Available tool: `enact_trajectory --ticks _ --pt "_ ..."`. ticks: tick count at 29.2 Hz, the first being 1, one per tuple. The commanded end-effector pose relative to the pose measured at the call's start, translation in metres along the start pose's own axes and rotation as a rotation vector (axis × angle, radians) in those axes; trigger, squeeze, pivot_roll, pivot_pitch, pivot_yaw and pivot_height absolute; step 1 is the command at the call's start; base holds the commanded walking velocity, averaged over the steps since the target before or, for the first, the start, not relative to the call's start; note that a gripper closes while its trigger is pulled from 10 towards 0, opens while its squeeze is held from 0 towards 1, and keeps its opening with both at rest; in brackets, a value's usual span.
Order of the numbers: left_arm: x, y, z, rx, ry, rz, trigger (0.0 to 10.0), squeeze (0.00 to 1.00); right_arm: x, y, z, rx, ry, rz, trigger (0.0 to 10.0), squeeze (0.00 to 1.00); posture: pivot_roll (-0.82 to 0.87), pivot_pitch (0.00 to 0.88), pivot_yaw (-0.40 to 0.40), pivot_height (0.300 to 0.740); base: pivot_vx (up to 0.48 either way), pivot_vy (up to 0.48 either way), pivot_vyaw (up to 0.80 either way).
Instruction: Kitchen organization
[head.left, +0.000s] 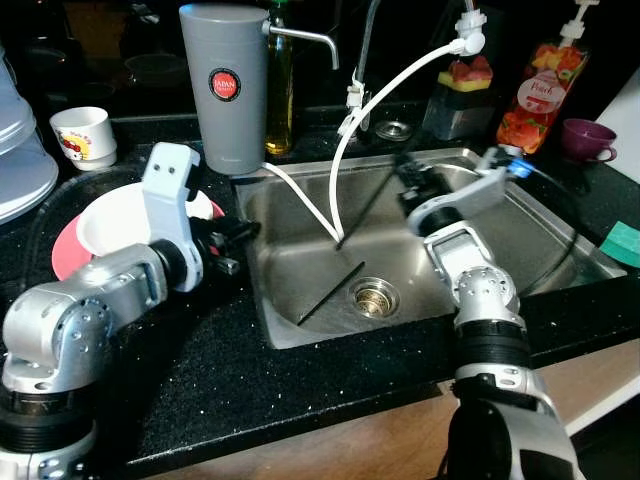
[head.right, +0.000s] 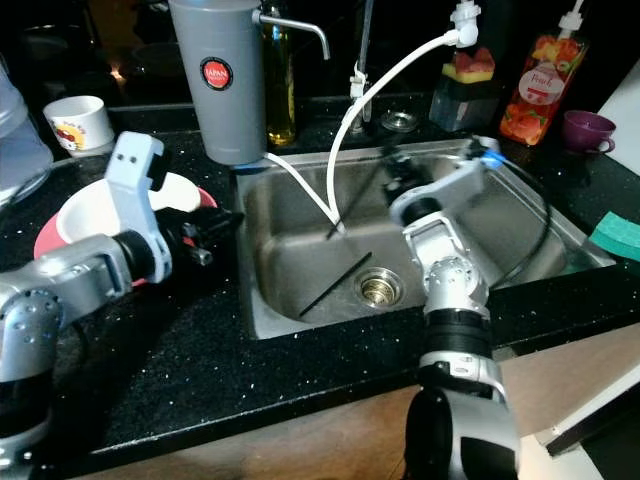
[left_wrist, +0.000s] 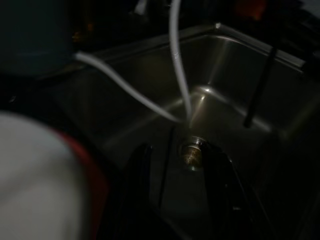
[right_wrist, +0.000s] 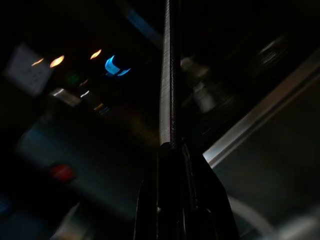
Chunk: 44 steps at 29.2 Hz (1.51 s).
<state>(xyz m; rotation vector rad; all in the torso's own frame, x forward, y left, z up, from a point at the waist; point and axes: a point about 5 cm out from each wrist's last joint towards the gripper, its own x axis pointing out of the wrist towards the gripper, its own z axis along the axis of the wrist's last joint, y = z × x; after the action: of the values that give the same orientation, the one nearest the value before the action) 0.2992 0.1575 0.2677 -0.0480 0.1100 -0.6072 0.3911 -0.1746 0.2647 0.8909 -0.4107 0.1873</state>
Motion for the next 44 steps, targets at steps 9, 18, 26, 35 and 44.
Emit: enact_trajectory --ticks 9,18,26,35,44 --pt "0.019 -0.015 -0.024 0.279 0.037 -0.129 10.0 0.0 0.006 0.009 -0.026 -0.69 0.086 0.074 0.0 0.0 0.03 0.082 -0.008 0.74 0.0 0.0 0.0" --pt "0.028 -0.036 -0.036 0.281 0.078 -0.301 10.0 0.0 -0.006 -0.006 -0.071 -0.977 0.349 0.127 0.0 0.0 0.03 0.082 -0.012 0.74 0.0 0.0 0.0" --pt "0.026 -0.04 -0.044 0.311 0.107 -0.391 10.0 0.0 -0.024 -0.041 -0.089 -1.062 0.628 0.003 10.0 0.0 0.03 0.084 -0.013 0.74 0.0 0.0 0.0" --pt "0.026 -0.036 -0.049 0.33 0.146 -0.382 10.0 0.0 -0.025 -0.044 -0.09 -1.037 0.65 -0.022 10.0 1.0 0.03 0.081 -0.012 0.74 0.0 0.0 0.0" --pt "0.029 -0.029 -0.034 0.362 0.063 -0.276 10.0 0.0 -0.019 -0.04 -0.084 -1.005 0.581 -0.057 10.0 0.0 0.03 0.074 -0.014 0.74 0.0 0.0 0.0"
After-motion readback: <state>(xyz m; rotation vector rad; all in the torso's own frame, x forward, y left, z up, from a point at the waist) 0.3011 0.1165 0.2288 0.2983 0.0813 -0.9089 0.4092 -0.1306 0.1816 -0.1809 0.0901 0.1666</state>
